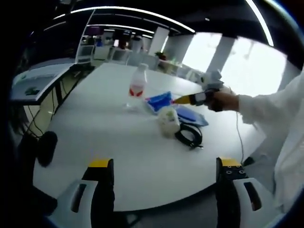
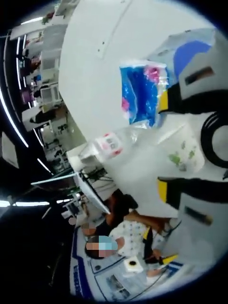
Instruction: Arrange the tabletop items into an orderly group along one side of the table until the central work area is clear of visible clutter.
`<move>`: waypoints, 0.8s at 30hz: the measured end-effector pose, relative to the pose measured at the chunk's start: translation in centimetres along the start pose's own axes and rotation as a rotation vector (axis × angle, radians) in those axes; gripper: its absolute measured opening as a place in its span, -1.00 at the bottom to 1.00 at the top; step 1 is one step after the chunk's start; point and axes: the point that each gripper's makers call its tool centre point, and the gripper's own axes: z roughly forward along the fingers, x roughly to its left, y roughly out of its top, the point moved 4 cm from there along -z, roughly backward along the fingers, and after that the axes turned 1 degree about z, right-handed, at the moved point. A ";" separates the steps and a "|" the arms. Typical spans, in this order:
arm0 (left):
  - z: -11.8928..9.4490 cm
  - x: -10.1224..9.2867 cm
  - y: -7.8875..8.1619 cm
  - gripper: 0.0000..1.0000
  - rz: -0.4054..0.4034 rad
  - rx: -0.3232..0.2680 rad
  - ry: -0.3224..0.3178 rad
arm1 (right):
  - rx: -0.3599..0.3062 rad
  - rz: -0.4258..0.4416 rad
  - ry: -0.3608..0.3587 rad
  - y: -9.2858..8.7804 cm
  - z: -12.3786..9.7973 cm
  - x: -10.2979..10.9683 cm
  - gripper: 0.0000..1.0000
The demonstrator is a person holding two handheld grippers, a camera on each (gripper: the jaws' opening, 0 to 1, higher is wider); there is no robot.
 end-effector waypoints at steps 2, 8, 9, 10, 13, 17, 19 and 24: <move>0.0 -0.1 0.0 0.69 -0.003 0.001 0.001 | 0.008 0.001 0.007 -0.1 0.3 -0.1 -0.07; -0.1 -0.3 0.1 0.67 -0.005 -0.012 0.010 | 0.037 -0.004 0.024 -0.5 0.8 -0.3 -0.09; -0.1 -0.3 0.1 0.66 -0.008 -0.015 0.011 | 0.039 -0.005 0.026 -0.5 0.8 -0.4 -0.10; -0.1 -0.4 0.1 0.66 -0.013 -0.015 0.011 | 0.042 -0.005 0.029 -0.6 0.8 -0.4 -0.12; 0.0 -0.3 0.0 0.64 -0.018 -0.009 0.016 | 0.044 0.000 0.039 -0.9 0.8 -0.5 -0.21; 0.1 -0.3 0.0 0.62 -0.026 -0.009 0.023 | 0.045 -0.002 0.068 -1.1 0.8 -0.3 -0.44; 0.1 -0.4 0.0 0.61 -0.031 -0.011 0.025 | 0.042 -0.005 0.081 -1.3 0.7 0.0 -0.53; 0.2 -0.3 0.1 0.60 -0.037 -0.013 0.031 | 0.040 -0.006 0.102 -1.6 0.5 0.4 -0.79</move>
